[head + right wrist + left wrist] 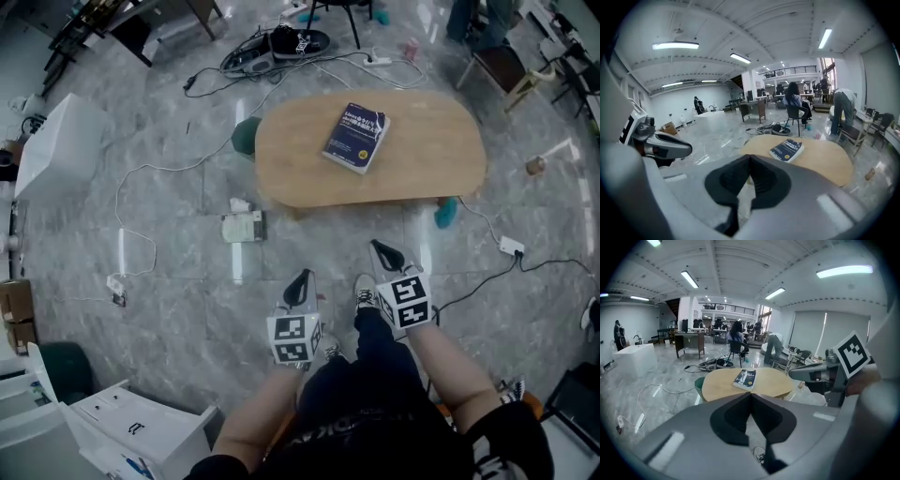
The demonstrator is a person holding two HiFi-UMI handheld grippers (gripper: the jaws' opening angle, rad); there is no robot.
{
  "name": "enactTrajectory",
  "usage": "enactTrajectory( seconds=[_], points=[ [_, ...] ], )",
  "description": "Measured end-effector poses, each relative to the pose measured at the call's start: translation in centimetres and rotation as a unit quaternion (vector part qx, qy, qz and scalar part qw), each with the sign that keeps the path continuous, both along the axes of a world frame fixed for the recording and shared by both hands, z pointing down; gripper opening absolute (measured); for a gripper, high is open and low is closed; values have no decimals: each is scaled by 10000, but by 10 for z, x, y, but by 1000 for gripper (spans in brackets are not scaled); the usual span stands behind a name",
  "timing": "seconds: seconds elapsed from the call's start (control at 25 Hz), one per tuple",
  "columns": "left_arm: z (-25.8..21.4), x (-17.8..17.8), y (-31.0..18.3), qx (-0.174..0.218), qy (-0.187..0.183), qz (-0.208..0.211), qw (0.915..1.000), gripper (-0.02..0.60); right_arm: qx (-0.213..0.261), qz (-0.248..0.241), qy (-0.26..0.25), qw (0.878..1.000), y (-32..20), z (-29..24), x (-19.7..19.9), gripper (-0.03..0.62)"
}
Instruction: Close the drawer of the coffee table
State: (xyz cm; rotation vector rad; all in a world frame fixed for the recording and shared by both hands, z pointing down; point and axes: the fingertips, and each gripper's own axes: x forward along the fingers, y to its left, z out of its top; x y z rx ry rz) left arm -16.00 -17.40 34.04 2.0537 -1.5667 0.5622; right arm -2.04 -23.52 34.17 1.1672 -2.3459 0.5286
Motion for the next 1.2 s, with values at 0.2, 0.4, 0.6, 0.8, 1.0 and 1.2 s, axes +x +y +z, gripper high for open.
enactTrajectory(
  seconds=[0.2, 0.4, 0.6, 0.8, 1.0, 1.2],
  points=[
    [-45, -7, 52, 239, 52, 341, 9991, 5, 102, -50, -162, 9998, 58, -51, -14, 2],
    [-76, -19, 111, 424, 176, 371, 9983, 5, 390, -119, -206, 9990, 120, -89, -26, 2],
    [-89, -30, 165, 433, 469, 327, 9974, 5, 463, -58, -229, 9987, 186, -108, -33, 2],
    [-92, -22, 209, 323, 709, 453, 9959, 5, 398, -109, -227, 9989, 243, -115, -36, 2],
    [-97, -6, 238, 273, 695, 654, 9951, 5, 383, -331, -186, 9985, 285, -120, -32, 2],
    [-108, 23, 256, 443, 573, 780, 9943, 5, 205, -575, -310, 9977, 319, -116, -23, 2]
  ],
)
